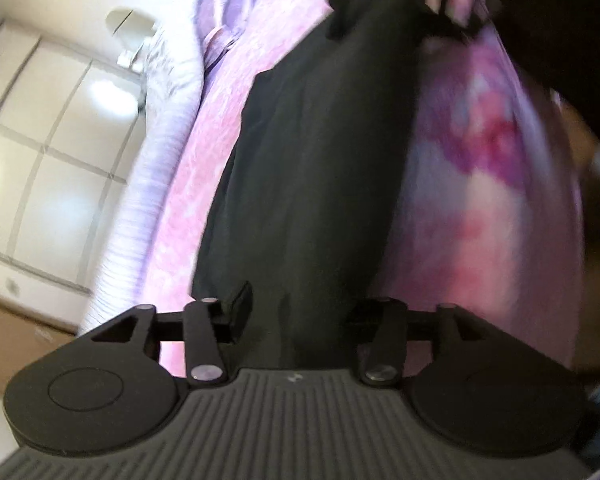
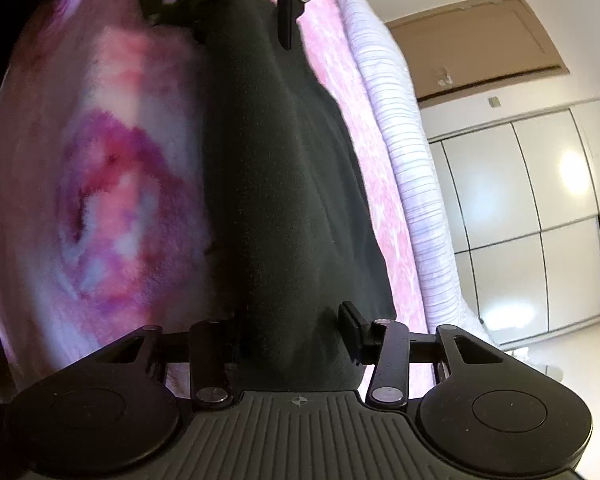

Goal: Fold clothes
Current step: 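Grasp the folded shirt with both tools and lift it up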

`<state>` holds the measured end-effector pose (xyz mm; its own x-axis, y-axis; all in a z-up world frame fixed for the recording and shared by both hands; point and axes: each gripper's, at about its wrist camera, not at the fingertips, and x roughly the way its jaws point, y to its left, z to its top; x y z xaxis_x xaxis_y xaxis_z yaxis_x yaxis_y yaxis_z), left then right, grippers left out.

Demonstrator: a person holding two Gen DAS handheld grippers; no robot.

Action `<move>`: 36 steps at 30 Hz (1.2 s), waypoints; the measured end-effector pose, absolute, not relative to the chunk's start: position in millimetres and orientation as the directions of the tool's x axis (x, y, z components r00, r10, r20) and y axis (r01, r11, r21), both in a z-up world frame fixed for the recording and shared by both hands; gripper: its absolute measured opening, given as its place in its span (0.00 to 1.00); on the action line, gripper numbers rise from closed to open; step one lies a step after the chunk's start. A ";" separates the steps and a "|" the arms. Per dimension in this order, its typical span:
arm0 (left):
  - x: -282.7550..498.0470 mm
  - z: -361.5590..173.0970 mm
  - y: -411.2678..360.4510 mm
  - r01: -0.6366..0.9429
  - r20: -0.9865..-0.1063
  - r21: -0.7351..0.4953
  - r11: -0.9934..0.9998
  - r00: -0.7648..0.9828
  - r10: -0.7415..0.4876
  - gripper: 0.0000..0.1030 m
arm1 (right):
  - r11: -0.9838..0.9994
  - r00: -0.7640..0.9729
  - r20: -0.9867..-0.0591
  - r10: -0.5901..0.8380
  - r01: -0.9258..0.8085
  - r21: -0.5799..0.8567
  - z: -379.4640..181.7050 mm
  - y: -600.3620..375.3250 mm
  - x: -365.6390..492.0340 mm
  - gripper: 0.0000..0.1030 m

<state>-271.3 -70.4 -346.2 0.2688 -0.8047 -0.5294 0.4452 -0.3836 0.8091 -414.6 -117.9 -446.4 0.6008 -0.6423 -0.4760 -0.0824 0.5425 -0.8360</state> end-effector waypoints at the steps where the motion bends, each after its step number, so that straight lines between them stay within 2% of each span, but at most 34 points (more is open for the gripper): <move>1: -271.9 -349.4 -70.0 0.412 -0.521 0.823 -0.390 0.274 -0.809 0.46 | 0.559 0.609 -0.474 -0.636 -0.061 -0.827 -442.7 -118.4 -419.1 0.27; 5: -268.3 -353.0 -79.5 0.357 -0.539 0.827 -0.434 0.285 -0.793 0.44 | 0.616 0.641 -0.474 -0.603 -0.004 -0.788 -416.7 -127.1 -421.5 0.22; 7: -263.9 -348.8 -86.1 0.365 -0.567 0.810 -0.459 0.284 -0.773 0.32 | 0.641 0.659 -0.480 -0.579 0.004 -0.767 -403.9 -135.7 -423.7 0.21; 8: -261.6 -346.5 -89.5 0.371 -0.582 0.799 -0.472 0.284 -0.762 0.22 | 0.655 0.670 -0.486 -0.561 0.000 -0.755 -398.7 -138.8 -425.8 0.21; 11: -261.6 -320.7 -99.2 0.387 -0.625 0.768 -0.511 0.277 -0.730 0.18 | 0.697 0.694 -0.515 -0.504 -0.027 -0.717 -386.8 -149.7 -428.7 0.20; 16: -262.2 -275.7 -115.5 0.410 -0.692 0.711 -0.571 0.263 -0.672 0.16 | 0.771 0.659 -0.629 -0.413 -0.114 -0.626 -359.1 -170.0 -418.6 0.19; 21: -267.7 -222.5 -133.2 0.433 -0.752 0.650 -0.624 0.248 -0.611 0.16 | 0.819 0.612 -0.698 -0.371 -0.139 -0.557 -295.2 -202.7 -436.9 0.18; 28: -340.5 -94.6 -180.6 0.428 -0.795 0.596 -0.679 0.196 -0.574 0.16 | 0.859 0.548 -0.749 -0.373 -0.100 -0.501 -153.8 -224.6 -510.5 0.18; 36: -438.3 -28.2 -259.9 0.348 -0.772 0.609 -0.713 0.055 -0.633 0.16 | 0.848 0.458 -0.742 -0.490 0.055 -0.527 -54.1 -271.1 -621.8 0.18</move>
